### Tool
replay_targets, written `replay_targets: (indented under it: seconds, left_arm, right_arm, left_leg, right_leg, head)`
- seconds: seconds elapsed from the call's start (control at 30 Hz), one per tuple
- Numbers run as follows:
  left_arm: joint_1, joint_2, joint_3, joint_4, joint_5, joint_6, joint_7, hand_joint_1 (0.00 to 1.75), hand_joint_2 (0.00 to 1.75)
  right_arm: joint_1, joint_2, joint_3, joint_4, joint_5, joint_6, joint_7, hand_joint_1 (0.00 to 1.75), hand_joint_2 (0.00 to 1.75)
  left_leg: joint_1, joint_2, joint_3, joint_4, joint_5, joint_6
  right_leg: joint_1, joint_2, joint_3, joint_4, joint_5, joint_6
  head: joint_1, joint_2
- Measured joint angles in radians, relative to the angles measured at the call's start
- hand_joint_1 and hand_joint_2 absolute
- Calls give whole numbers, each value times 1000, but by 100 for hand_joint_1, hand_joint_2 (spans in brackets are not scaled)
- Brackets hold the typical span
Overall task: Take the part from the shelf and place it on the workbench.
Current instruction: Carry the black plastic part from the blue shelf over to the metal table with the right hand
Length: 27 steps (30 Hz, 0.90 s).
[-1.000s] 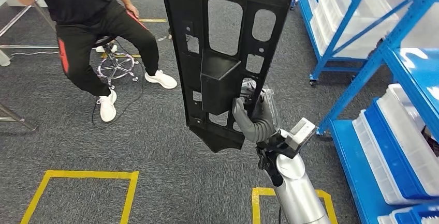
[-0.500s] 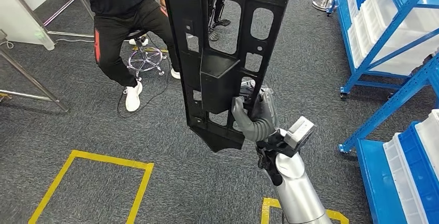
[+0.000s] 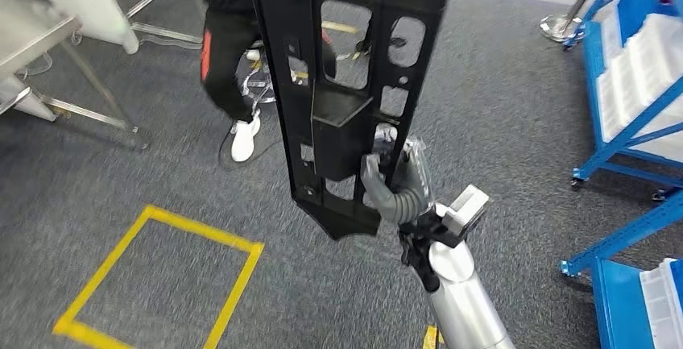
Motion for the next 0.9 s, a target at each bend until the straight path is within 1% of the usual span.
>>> replay_targets:
  seconds: [0.03,0.07,0.1,0.13,0.17,0.2,0.23,0.27,0.3,0.33,0.37,0.4,0.43,0.47,0.5,0.53,0.57,0.6,0.63,0.67,0.7,0.73,0.77,0.8,0.83,0.87,0.9]
  left_arm:
    - [-2,1,1,0,0,-2,0,0,175]
    - [-2,2,3,0,0,-5,1,0,175]
    - [-2,2,4,0,0,-6,2,0,175]
    - [-1,2,6,0,0,-6,3,0,175]
    - [0,2,8,0,0,-7,3,0,175]
    - [1,2,9,0,0,-7,4,0,175]
    - [1,3,10,0,0,-9,4,0,175]
    - [1,3,11,0,0,-12,4,0,175]
    - [2,4,13,0,1,-16,5,0,175]
    - [4,5,14,0,1,-20,6,0,175]
    - [6,5,15,0,1,-23,9,0,175]
    - [9,5,15,1,2,-25,12,0,175]
    - [11,4,16,1,3,-26,15,0,175]
    - [11,4,16,1,4,-26,18,0,175]
    - [10,3,16,1,7,-26,21,0,175]
    - [8,2,17,2,9,-25,23,0,175]
    - [7,1,19,2,11,-25,24,0,175]
    - [7,0,21,2,12,-25,25,0,175]
    - [7,-1,23,2,12,-25,25,0,175]
    - [8,-2,26,2,12,-25,25,0,175]
    - [8,-2,29,2,12,-25,26,0,175]
    - [6,-2,31,1,13,-24,26,0,175]
    - [4,-2,33,1,13,-23,26,0,175]
    - [2,-1,35,1,13,-23,25,0,175]
    - [0,-1,37,0,12,-22,25,0,175]
    - [-1,-2,38,0,12,-22,24,0,175]
    - [0,-2,39,0,11,-21,24,0,175]
  right_arm:
    - [4,-2,0,0,0,0,0,175,175]
    - [8,-4,0,0,1,0,0,175,175]
    - [13,-6,0,0,2,0,0,175,175]
    - [15,-7,0,0,2,0,0,175,175]
    - [17,-8,0,0,2,0,0,175,175]
    - [16,-8,0,0,2,0,0,175,175]
    - [16,-9,0,-1,2,0,0,175,175]
    - [16,-9,0,-1,3,1,0,175,175]
    - [17,-8,0,-2,5,2,0,175,175]
    - [17,-8,0,-2,7,3,1,175,175]
    - [17,-8,0,-3,9,4,1,175,175]
    - [16,-8,0,-4,11,5,1,175,175]
    - [16,-7,0,-4,13,6,1,175,175]
    - [15,-6,0,-5,15,7,1,175,175]
    - [15,-6,0,-6,16,8,1,175,175]
    - [16,-6,0,-6,16,9,1,175,175]
    - [15,-5,0,-6,16,10,1,175,175]
    - [14,-5,0,-5,16,11,1,175,175]
    - [12,-5,0,-4,16,13,2,175,175]
    - [9,-5,0,-2,16,14,2,175,175]
    - [5,-4,0,-1,16,16,3,175,175]
    - [0,-3,0,0,16,17,3,175,175]
    - [-5,-3,0,1,15,18,2,175,175]
    - [-9,-3,0,3,14,20,2,175,175]
    - [-11,-4,0,5,12,21,2,175,175]
    - [-13,-4,0,8,11,21,1,175,175]
    - [-14,-4,0,10,10,22,1,175,175]
  left_leg:
    - [1,-13,0,-1,1,3]
    - [0,-27,0,0,1,4]
    - [0,-41,0,0,0,4]
    - [1,-55,0,2,-1,2]
    - [2,-68,0,4,-3,0]
    - [4,-81,0,9,-6,-5]
    - [3,-93,-3,16,-10,-12]
    - [3,-103,-6,22,-14,-18]
    - [2,-109,-10,27,-18,-24]
    - [2,-114,-13,28,-19,-28]
    - [4,-117,-15,28,-19,-30]
    - [5,-110,-17,32,-23,-33]
    - [6,-93,-23,48,-33,-37]
    - [6,-70,-38,81,-53,-41]
    - [6,-43,-64,133,-81,-44]
    - [6,-26,-100,201,-112,-47]
    - [7,-17,-135,264,-136,-48]
    - [7,-12,-159,304,-144,-47]
    - [7,-10,-166,311,-135,-43]
    - [5,-7,-150,275,-108,-37]
    - [0,3,-117,212,-72,-26]
    - [-8,24,-81,143,-44,-13]
    - [-16,44,-52,87,-26,-3]
    - [-23,59,-37,55,-19,5]
    - [-28,63,-33,43,-21,9]
    - [-30,52,-32,39,-20,11]
    - [-27,40,-26,30,-15,14]
  right_leg:
    - [0,16,-36,66,-24,-4]
    - [0,23,-70,122,-40,-4]
    - [-1,26,-89,149,-43,0]
    - [-2,28,-90,137,-29,7]
    - [-4,31,-70,87,-2,18]
    - [-9,41,-39,14,30,28]
    - [-12,53,-10,-49,54,33]
    - [-13,61,11,-91,70,31]
    - [-12,66,20,-109,75,25]
    - [-9,63,21,-108,74,15]
    - [-10,57,22,-108,75,6]
    - [-10,52,23,-109,75,-1]
    - [-10,46,25,-109,75,-7]
    - [-11,40,27,-110,75,-12]
    - [-9,32,28,-110,73,-16]
    - [-6,24,29,-110,71,-19]
    - [-3,14,29,-110,69,-22]
    - [0,4,30,-110,67,-24]
    - [4,-6,31,-110,65,-27]
    - [7,-16,34,-110,63,-29]
    - [10,-25,38,-110,61,-30]
    - [13,-34,41,-111,58,-31]
    - [16,-43,44,-111,55,-30]
    - [17,-52,45,-111,53,-27]
    - [17,-62,47,-113,50,-24]
    - [18,-73,50,-116,49,-20]
    - [18,-77,51,-116,47,-16]
  head:
    - [1,0]
    - [3,0]
    - [4,0]
    - [3,0]
    - [3,0]
    - [4,0]
    - [4,0]
    - [4,0]
    - [4,0]
    - [4,0]
    - [4,0]
    - [3,0]
    - [1,0]
    - [-2,0]
    - [-5,0]
    - [-7,0]
    - [-7,0]
    - [-7,0]
    - [-7,0]
    - [-7,0]
    - [-7,0]
    - [-7,0]
    - [-6,0]
    - [-6,0]
    - [-6,0]
    - [-6,0]
    - [-6,0]
